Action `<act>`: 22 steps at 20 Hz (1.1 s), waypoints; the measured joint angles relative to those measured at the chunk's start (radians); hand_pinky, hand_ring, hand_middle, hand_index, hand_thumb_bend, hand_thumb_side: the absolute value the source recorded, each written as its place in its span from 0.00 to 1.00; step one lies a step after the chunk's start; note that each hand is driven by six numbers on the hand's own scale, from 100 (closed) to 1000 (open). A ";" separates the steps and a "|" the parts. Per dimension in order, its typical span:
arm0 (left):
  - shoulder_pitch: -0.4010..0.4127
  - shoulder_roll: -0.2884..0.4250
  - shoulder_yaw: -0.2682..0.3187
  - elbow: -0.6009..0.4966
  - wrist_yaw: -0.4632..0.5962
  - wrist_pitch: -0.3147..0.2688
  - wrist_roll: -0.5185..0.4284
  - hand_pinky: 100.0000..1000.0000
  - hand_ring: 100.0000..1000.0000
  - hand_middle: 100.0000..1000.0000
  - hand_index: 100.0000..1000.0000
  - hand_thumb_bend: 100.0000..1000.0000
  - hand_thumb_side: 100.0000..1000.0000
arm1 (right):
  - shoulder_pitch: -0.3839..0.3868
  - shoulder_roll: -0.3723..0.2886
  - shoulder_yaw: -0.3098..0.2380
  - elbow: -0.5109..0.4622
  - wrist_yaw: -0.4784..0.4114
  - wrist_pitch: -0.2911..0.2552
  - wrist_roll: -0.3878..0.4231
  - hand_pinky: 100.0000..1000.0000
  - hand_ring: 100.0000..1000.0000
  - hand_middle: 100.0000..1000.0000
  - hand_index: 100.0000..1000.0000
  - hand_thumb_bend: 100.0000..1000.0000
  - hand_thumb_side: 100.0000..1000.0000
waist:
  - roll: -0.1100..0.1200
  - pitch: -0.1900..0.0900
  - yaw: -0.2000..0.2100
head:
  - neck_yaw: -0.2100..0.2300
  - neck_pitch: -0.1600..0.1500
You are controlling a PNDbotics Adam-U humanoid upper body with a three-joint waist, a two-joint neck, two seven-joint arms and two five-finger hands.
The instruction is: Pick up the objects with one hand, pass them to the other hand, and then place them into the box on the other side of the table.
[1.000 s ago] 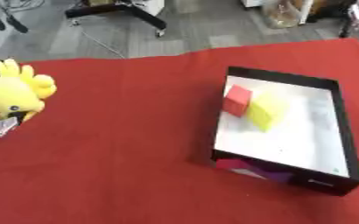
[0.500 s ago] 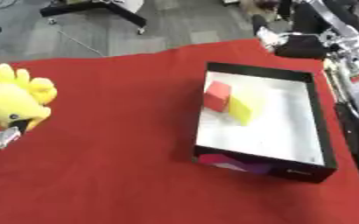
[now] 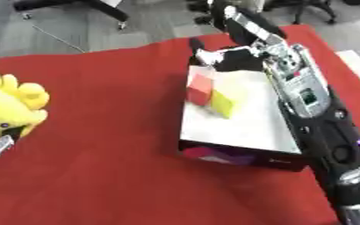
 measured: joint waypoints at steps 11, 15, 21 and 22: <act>-0.018 -0.057 -0.020 -0.017 0.008 -0.029 0.051 1.00 0.75 0.55 0.55 0.00 0.26 | -0.030 0.058 0.065 0.038 0.040 -0.057 0.081 0.93 1.00 1.00 1.00 0.00 0.00 | 0.000 0.000 0.012 | -0.024 -0.002; -0.031 -0.075 -0.024 -0.005 0.007 -0.043 0.063 1.00 0.75 0.54 0.55 0.00 0.26 | -0.039 0.078 0.083 0.044 0.044 -0.070 0.113 0.93 1.00 1.00 1.00 0.00 0.00 | -0.004 0.000 0.017 | -0.023 -0.018; -0.044 -0.105 -0.030 0.030 -0.018 -0.089 0.087 0.99 0.74 0.53 0.54 0.00 0.25 | -0.058 0.098 0.103 0.046 0.042 -0.080 0.158 0.94 1.00 1.00 1.00 0.00 0.00 | -0.006 0.000 0.024 | -0.024 -0.037; -0.045 -0.110 -0.030 0.036 -0.023 -0.097 0.092 0.99 0.74 0.53 0.54 0.00 0.25 | -0.062 0.102 0.106 0.047 0.039 -0.080 0.165 0.94 1.00 1.00 1.00 0.00 0.00 | -0.006 0.001 0.026 | -0.024 -0.041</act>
